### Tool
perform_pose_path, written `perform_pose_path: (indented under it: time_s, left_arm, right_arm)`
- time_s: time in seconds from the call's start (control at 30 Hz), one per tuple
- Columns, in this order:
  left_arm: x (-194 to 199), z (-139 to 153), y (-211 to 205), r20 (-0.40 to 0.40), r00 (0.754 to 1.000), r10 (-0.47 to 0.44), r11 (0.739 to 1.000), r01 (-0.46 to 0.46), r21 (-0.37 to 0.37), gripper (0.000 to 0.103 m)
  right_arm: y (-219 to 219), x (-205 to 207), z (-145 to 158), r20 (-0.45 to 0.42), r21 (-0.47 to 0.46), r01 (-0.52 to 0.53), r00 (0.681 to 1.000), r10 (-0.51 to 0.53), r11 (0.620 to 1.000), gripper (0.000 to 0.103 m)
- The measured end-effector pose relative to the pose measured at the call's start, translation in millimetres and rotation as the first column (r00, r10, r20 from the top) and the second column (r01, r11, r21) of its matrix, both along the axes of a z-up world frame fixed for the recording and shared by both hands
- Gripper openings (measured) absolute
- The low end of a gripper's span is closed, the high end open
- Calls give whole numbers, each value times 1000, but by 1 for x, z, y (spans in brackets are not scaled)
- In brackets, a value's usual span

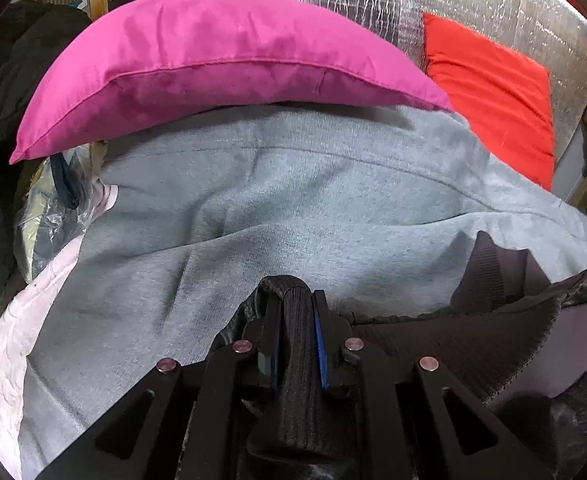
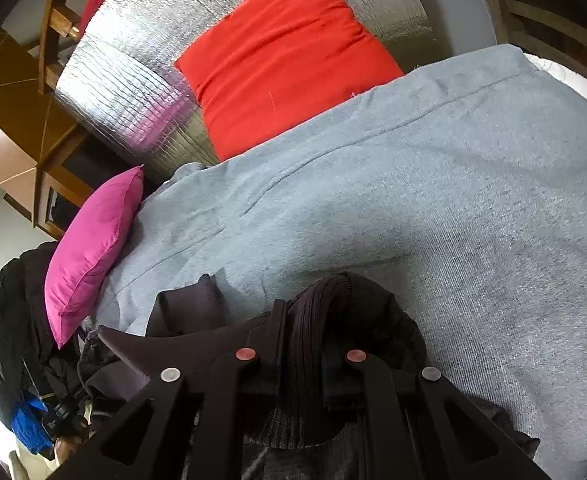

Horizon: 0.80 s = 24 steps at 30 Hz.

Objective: Fold large clothes
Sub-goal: 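Lay the folded hem down on the jacket and open both tools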

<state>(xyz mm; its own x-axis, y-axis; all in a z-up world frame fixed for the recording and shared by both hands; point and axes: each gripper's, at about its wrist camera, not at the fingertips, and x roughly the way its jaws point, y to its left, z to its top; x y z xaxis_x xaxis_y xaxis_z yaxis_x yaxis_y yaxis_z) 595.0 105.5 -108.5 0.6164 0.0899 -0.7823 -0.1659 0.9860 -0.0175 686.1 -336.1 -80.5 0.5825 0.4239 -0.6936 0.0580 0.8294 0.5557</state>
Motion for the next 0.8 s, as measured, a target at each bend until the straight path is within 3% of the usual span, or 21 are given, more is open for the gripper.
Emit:
perform_pose_path:
  time_s: [0.3, 0.33, 0.37, 0.4, 0.43, 0.47, 0.5, 0.53, 0.57, 0.6, 0.8]
  left_arm:
    - [4, -1, 19, -5, 999, 43, 988, -43, -146, 28]
    - [2, 3, 20, 7, 998, 55, 988, -54, -148, 42]
    - [-1, 6, 23, 20, 997, 71, 988, -68, -141, 63]
    - [-5, 12, 26, 48, 994, 99, 987, -92, -131, 72]
    - [-11, 21, 33, 94, 987, 132, 984, -120, -131, 79]
    - [-14, 25, 36, 110, 983, 146, 982, -131, -135, 80]
    - [-18, 32, 43, 124, 978, 167, 978, -149, -144, 80]
    - [-22, 37, 47, 131, 976, 176, 976, -155, -151, 80]
    - [-28, 42, 52, 143, 973, 180, 975, -158, -153, 80]
    - [-34, 46, 55, 156, 971, 181, 976, -158, -148, 80]
    - [-99, 55, 67, 222, 963, 150, 983, -122, -138, 80]
  right_arm:
    - [-4, 8, -14, -66, 69, 49, 997, -44, 996, 16]
    - [-4, 8, -14, -66, 77, 50, 997, -45, 996, 17]
    - [-5, 8, -13, -65, 82, 51, 997, -45, 995, 17]
    - [-5, 7, -12, -64, 93, 54, 997, -48, 994, 19]
    - [-6, 6, -11, -62, 108, 59, 997, -52, 992, 25]
    - [-6, 5, -8, -51, 121, 56, 997, -50, 991, 29]
    - [-5, 4, -6, -42, 128, 51, 998, -46, 990, 44]
    - [-3, 3, 0, -22, 135, 42, 999, -39, 990, 72]
    - [-3, 0, 7, 5, 136, 40, 999, -41, 990, 82]
    - [-2, -2, 14, 25, 120, 52, 998, -56, 991, 88]
    - [-8, -34, 51, 118, 76, 66, 990, -74, 995, 88]
